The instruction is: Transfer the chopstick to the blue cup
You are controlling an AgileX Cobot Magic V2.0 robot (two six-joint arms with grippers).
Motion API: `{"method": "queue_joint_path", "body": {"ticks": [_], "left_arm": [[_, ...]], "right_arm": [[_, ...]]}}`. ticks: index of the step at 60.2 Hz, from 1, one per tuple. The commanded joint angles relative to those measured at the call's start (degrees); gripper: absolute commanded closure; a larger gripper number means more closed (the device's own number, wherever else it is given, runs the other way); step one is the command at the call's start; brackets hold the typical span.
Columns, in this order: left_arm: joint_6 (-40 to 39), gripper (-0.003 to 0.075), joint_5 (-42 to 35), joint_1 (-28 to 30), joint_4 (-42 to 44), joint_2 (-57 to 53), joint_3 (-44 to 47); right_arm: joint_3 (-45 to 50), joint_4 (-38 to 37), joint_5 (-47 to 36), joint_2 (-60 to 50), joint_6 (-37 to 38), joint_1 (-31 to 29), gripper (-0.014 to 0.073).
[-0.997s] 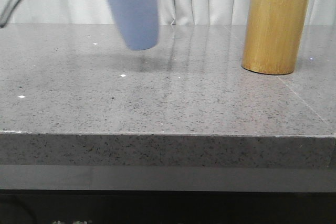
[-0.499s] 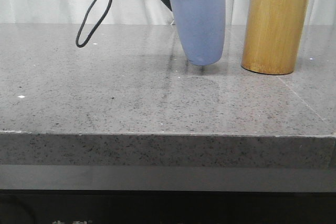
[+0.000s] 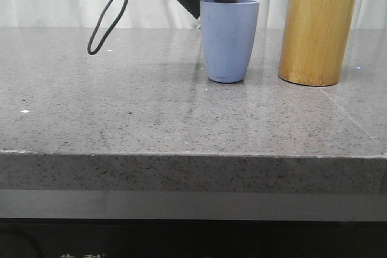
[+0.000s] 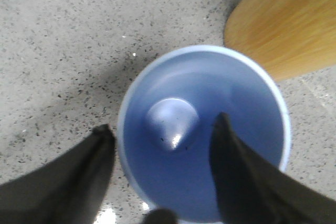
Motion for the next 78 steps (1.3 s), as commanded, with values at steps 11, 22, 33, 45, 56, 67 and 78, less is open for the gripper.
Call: {"method": "queue_joint_path", "body": {"ticks": [11, 22, 33, 45, 56, 67, 78], "left_arm": [[-1.86, 0.0246, 0.54, -0.28, -1.77, -7.86, -1.6], [-2.57, 0.0248, 0.54, -0.04, 3.22, -13.23, 2.51], [-4.85, 0.0377, 0.54, 2.19, 11.43, -20.36, 11.52], [-6.12, 0.0649, 0.54, 8.61, 11.43, -29.2, 24.93], [-7.47, 0.0739, -0.98, 14.73, 11.43, -36.56, 36.57], [-9.65, 0.0739, -9.62, 19.72, 10.96, -46.11, 51.0], [-11.85, 0.0739, -21.15, 21.49, 10.82, -57.8, 66.92]], "right_arm": [[-2.04, 0.31, -4.37, 0.8, -0.09, 0.13, -0.0048], [-2.04, 0.31, -4.37, 0.8, -0.09, 0.13, -0.0048], [-2.04, 0.31, -4.37, 0.8, -0.09, 0.13, -0.0048], [-2.04, 0.31, -4.37, 0.8, -0.09, 0.13, -0.0048], [-2.04, 0.31, -4.37, 0.8, -0.09, 0.13, -0.0048], [-2.04, 0.31, -4.37, 0.8, -0.09, 0.13, -0.0048], [-2.04, 0.31, -4.37, 0.8, -0.09, 0.13, -0.0048]]}}
